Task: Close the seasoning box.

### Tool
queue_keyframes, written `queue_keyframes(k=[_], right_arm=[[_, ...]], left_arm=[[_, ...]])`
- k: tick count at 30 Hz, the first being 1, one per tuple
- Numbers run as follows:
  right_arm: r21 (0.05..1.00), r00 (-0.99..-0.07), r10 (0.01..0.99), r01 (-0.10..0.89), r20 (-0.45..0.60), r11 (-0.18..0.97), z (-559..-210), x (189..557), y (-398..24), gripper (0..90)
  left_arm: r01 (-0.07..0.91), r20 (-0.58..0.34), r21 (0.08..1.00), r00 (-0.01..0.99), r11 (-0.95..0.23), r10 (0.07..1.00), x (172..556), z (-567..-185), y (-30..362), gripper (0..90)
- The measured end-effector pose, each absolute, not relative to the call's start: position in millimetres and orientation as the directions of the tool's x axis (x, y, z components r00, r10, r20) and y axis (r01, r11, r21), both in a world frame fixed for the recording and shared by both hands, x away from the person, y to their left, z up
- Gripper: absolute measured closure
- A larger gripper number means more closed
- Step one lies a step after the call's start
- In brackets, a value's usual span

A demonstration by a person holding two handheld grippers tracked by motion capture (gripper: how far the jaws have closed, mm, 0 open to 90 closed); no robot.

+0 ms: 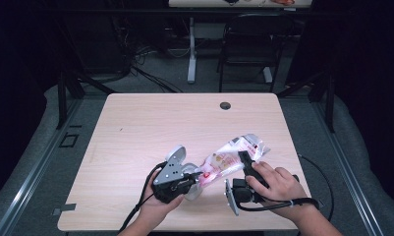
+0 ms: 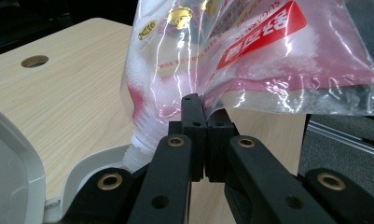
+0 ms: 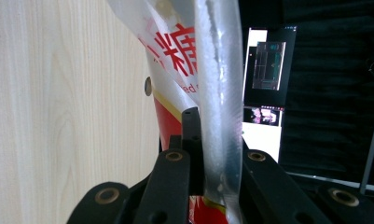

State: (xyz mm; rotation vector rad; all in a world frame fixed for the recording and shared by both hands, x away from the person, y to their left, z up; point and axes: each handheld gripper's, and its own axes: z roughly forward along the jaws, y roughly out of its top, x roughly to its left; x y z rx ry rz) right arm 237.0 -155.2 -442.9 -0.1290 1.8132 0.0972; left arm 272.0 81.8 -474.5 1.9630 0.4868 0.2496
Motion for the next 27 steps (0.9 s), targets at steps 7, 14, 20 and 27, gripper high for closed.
queue_keyframes(k=[7, 14, 20, 27], right_arm=[[0.045, -0.264, 0.010, -0.125, -0.964, 0.991, -444.6, 236.3, -160.4, 85.9], [0.092, -0.285, 0.056, -0.116, -0.957, 0.989, -447.8, 237.3, -164.7, 86.0], [0.137, -0.303, 0.099, -0.106, -0.948, 0.985, -452.4, 238.9, -168.0, 86.0], [0.184, -0.311, 0.149, -0.087, -0.939, 0.979, -454.2, 238.2, -171.6, 86.0]], left_arm=[[0.219, -0.040, 0.905, 0.898, -0.366, 0.438, 271.5, -473.2, 80.0, 89.6], [0.218, -0.040, 0.906, 0.897, -0.364, 0.440, 272.5, -471.7, 78.8, 89.6], [0.224, -0.047, 0.908, 0.895, -0.355, 0.444, 273.3, -471.3, 78.5, 89.6], [0.215, -0.042, 0.911, 0.897, -0.351, 0.440, 273.4, -468.8, 78.0, 89.7]])
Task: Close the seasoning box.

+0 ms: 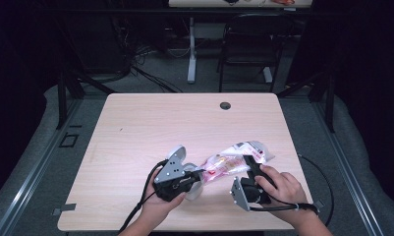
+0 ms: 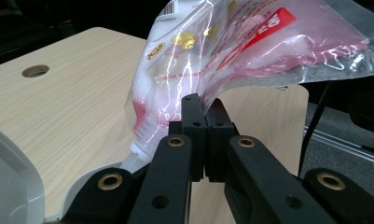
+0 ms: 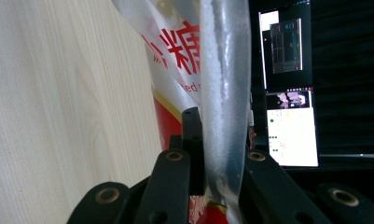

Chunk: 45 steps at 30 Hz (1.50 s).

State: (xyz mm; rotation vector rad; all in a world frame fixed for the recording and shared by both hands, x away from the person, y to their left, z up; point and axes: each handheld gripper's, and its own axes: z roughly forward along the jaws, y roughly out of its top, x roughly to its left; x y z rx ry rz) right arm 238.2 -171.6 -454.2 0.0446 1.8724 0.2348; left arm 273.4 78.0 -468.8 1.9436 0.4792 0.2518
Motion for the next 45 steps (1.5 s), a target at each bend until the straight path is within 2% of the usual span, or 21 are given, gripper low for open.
queue_keyframes(k=[15, 19, 45], right_arm=[[0.298, -0.341, 0.268, -0.039, -0.901, 0.954, -465.9, 237.7, -179.2, 86.0], [0.359, -0.355, 0.322, -0.041, -0.877, 0.932, -471.5, 238.8, -181.3, 86.1], [0.461, -0.416, 0.418, -0.003, -0.808, 0.888, -479.4, 242.3, -182.0, 86.1]], left_arm=[[0.215, -0.045, 0.911, 0.900, -0.351, 0.434, 275.1, -468.8, 74.8, 89.7], [0.213, -0.042, 0.912, 0.899, -0.351, 0.436, 275.2, -468.8, 74.3, 89.8], [0.214, -0.047, 0.919, 0.893, -0.330, 0.447, 277.9, -466.8, 78.5, 89.8]])
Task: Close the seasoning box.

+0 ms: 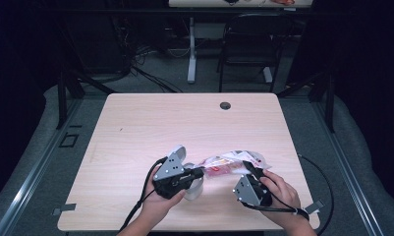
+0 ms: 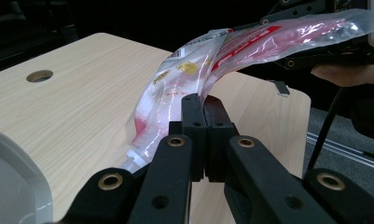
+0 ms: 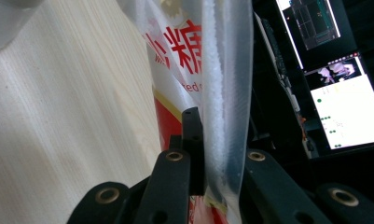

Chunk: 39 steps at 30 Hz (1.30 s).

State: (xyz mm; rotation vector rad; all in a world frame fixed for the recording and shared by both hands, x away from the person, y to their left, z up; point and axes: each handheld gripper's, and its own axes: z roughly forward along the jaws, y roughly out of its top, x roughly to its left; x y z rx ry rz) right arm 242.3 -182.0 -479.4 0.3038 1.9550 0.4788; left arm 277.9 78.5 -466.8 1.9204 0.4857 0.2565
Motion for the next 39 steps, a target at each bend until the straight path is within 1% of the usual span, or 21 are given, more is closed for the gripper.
queue_keyframes(k=[5, 14, 16, 17, 19, 21, 27, 34, 39], right_arm=[[0.500, -0.428, 0.459, 0.019, -0.778, 0.866, -479.5, 243.2, -184.0, 86.2], [0.609, -0.449, 0.564, 0.055, -0.693, 0.791, -481.2, 245.1, -188.0, 86.5], [0.619, -0.455, 0.572, 0.056, -0.683, 0.783, -482.7, 244.8, -188.3, 86.5], [0.621, -0.453, 0.573, 0.053, -0.683, 0.782, -483.2, 244.5, -188.2, 86.6], [0.625, -0.452, 0.576, 0.050, -0.682, 0.779, -483.5, 243.3, -188.2, 86.8], [0.625, -0.453, 0.575, 0.050, -0.681, 0.779, -483.6, 242.0, -188.6, 87.0], [0.629, -0.447, 0.579, 0.047, -0.681, 0.776, -482.2, 239.2, -190.2, 87.2], [0.656, -0.448, 0.603, 0.046, -0.660, 0.753, -482.2, 238.0, -193.2, 87.3], [0.687, -0.457, 0.627, 0.045, -0.631, 0.725, -478.8, 236.8, -196.5, 87.4]], left_arm=[[0.213, -0.048, 0.921, 0.893, -0.326, 0.448, 277.4, -466.6, 78.4, 89.7], [0.201, -0.045, 0.930, 0.893, -0.308, 0.448, 276.2, -465.8, 79.3, 88.3], [0.189, -0.030, 0.932, 0.890, -0.310, 0.454, 275.5, -465.1, 79.6, 87.3], [0.172, -0.008, 0.933, 0.887, -0.316, 0.462, 274.4, -465.2, 78.8, 87.0], [0.178, -0.011, 0.931, 0.886, -0.318, 0.464, 274.5, -465.0, 79.2, 85.0], [0.175, -0.009, 0.937, 0.877, -0.303, 0.480, 274.9, -465.1, 80.1, 80.2], [0.167, 0.000, 0.942, 0.866, -0.290, 0.501, 274.4, -463.6, 83.4, 72.7], [0.172, -0.004, 0.948, 0.848, -0.269, 0.529, 275.1, -462.2, 90.9, 61.2], [0.172, -0.001, 0.947, 0.847, -0.272, 0.532, 274.9, -462.7, 94.2, 57.3]])
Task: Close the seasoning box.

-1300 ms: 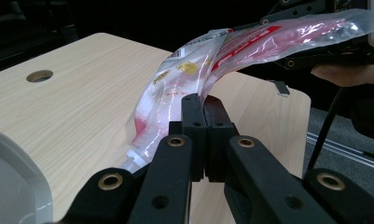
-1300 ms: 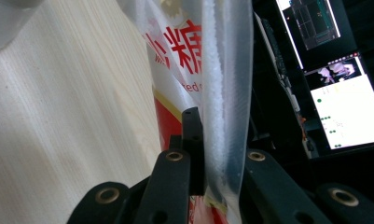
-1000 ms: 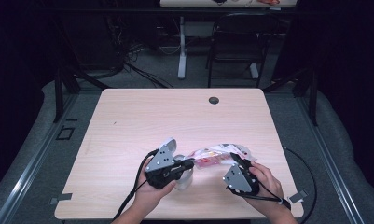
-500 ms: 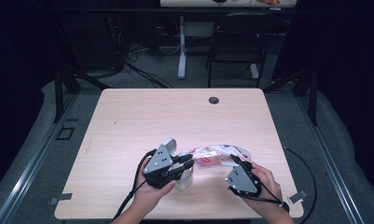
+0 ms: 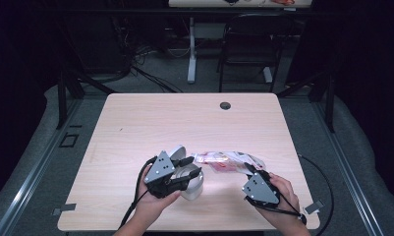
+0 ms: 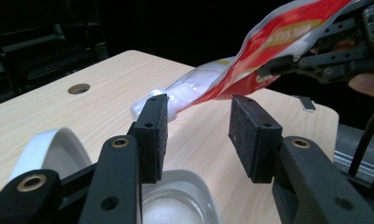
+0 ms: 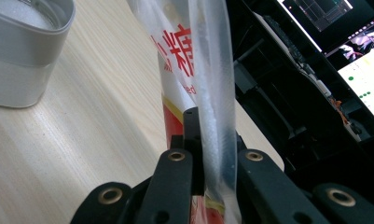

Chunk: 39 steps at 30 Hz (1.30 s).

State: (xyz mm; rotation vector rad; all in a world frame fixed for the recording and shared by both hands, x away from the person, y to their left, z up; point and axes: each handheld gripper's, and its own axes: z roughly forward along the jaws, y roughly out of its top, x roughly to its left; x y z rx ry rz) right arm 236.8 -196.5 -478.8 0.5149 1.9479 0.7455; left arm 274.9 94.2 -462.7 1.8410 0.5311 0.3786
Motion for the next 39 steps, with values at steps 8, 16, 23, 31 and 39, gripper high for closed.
queue_keyframes(k=[8, 16, 23, 31, 39], right_arm=[[0.703, -0.464, 0.639, 0.047, -0.614, 0.709, -478.6, 236.2, -199.5, 87.4], [0.734, -0.469, 0.660, 0.035, -0.587, 0.678, -473.9, 233.4, -202.3, 87.5], [0.775, -0.499, 0.687, 0.048, -0.528, 0.630, -472.1, 234.8, -204.0, 88.3], [0.829, -0.540, 0.737, 0.120, -0.407, 0.546, -482.3, 247.5, -210.7, 89.6], [0.833, -0.554, 0.754, 0.180, -0.354, 0.523, -490.5, 259.0, -212.8, 89.6]], left_arm=[[0.179, -0.003, 0.947, 0.833, -0.265, 0.554, 275.6, -462.9, 101.8, 55.7], [0.197, -0.017, 0.945, 0.825, -0.261, 0.565, 279.0, -466.7, 102.5, 55.0], [0.204, -0.022, 0.942, 0.832, -0.267, 0.555, 280.6, -469.5, 97.7, 53.8], [0.216, -0.034, 0.940, 0.829, -0.263, 0.559, 282.3, -470.6, 98.5, 53.8], [0.213, -0.029, 0.942, 0.821, -0.259, 0.570, 280.8, -468.8, 103.4, 53.8]])
